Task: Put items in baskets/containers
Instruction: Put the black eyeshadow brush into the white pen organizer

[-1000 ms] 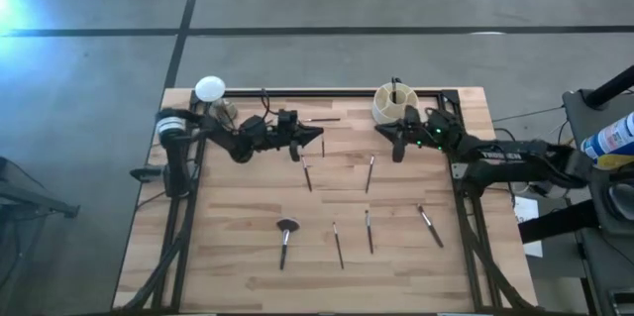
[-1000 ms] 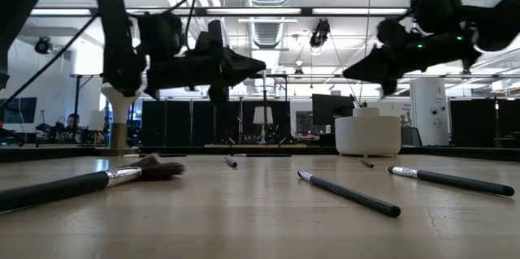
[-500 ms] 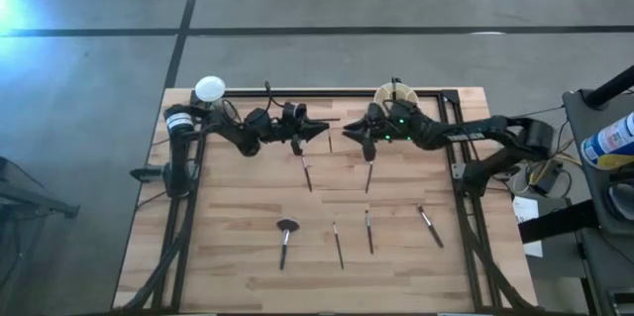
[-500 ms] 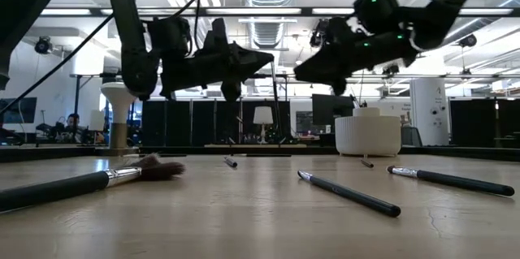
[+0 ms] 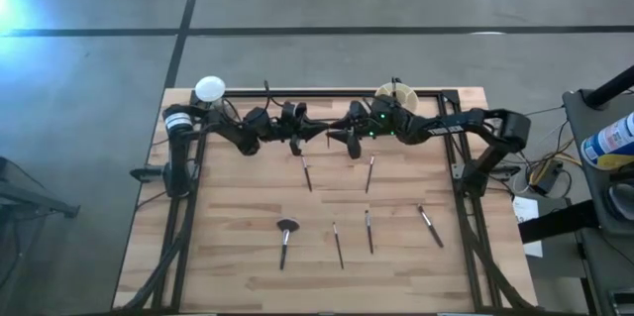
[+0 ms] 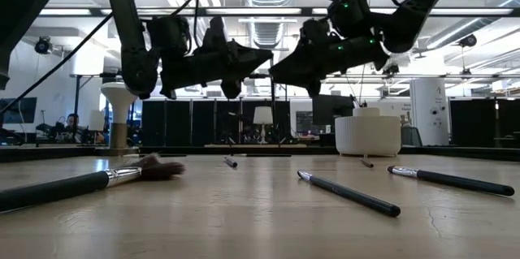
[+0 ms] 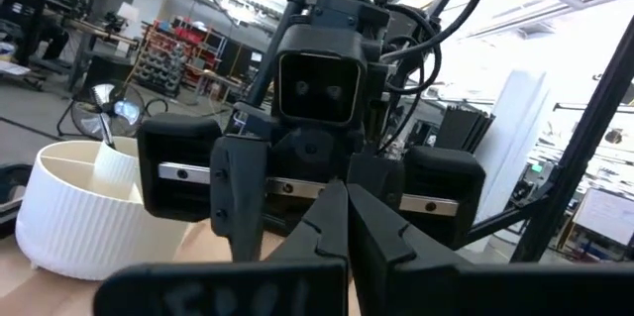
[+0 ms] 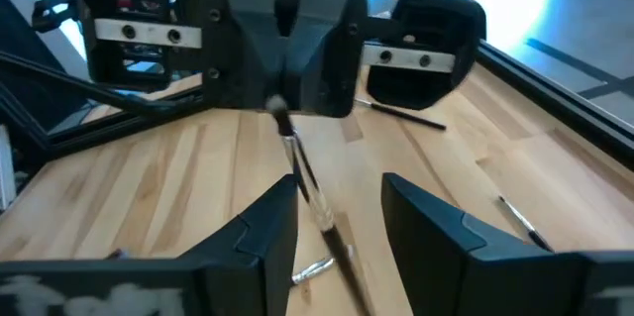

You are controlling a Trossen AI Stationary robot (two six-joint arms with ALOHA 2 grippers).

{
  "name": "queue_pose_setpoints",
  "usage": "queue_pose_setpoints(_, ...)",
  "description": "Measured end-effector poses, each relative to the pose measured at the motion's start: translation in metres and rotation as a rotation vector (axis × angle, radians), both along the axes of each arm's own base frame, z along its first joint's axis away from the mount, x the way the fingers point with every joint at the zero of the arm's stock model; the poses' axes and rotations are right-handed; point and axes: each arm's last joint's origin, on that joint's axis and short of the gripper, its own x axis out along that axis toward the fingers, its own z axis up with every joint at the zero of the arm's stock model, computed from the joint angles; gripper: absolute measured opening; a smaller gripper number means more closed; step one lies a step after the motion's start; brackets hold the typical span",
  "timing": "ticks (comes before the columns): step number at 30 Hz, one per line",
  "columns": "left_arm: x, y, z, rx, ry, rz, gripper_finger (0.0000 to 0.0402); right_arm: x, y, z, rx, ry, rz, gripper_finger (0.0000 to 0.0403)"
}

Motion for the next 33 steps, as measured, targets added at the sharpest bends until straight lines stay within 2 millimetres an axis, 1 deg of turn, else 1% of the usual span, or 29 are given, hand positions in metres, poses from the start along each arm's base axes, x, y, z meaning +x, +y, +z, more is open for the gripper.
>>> queue_pose_setpoints(5, -0.001, 0.002, 0.0, 0.01, 0.002, -0.002, 0.0, 0.004, 0.0, 0.0, -0.017, -0.001, 0.016, 0.0102)
queue_pose_setpoints(11, -0.002, 0.003, 0.0, 0.008, 0.004, 0.001, 0.0, 0.005, 0.002, -0.001, -0.036, 0.002, 0.027, 0.0047)
queue_pose_setpoints(15, -0.002, 0.005, -0.001, -0.057, 0.01, -0.002, 0.0002, 0.005, 0.003, -0.001, -0.046, 0.002, 0.033, 0.0019)
queue_pose_setpoints(18, -0.003, 0.008, -0.002, -0.084, 0.028, -0.001, 0.0013, 0.005, 0.003, -0.002, -0.043, 0.01, 0.032, 0.0017)
queue_pose_setpoints(21, -0.006, 0.01, -0.004, -0.095, 0.041, 0.003, 0.0033, 0.004, 0.003, -0.004, -0.035, 0.031, 0.03, 0.0018)
queue_pose_setpoints(25, -0.016, 0.011, -0.003, -0.093, 0.045, 0.018, 0.0058, 0.003, 0.003, -0.005, -0.035, 0.057, 0.015, 0.0018)
queue_pose_setpoints(28, -0.024, 0.009, -0.001, -0.051, 0.047, 0.032, 0.0069, 0.002, 0.003, -0.004, -0.046, 0.058, 0.008, 0.0018)
queue_pose_setpoints(31, -0.033, 0.005, 0.001, 0.0, 0.049, 0.037, 0.0072, -0.003, 0.001, 0.001, -0.057, 0.081, -0.001, 0.0018)
queue_pose_setpoints(33, -0.038, 0.002, 0.001, 0.034, 0.055, 0.046, 0.0072, -0.011, 0.0, 0.008, -0.076, 0.118, -0.042, 0.0018)
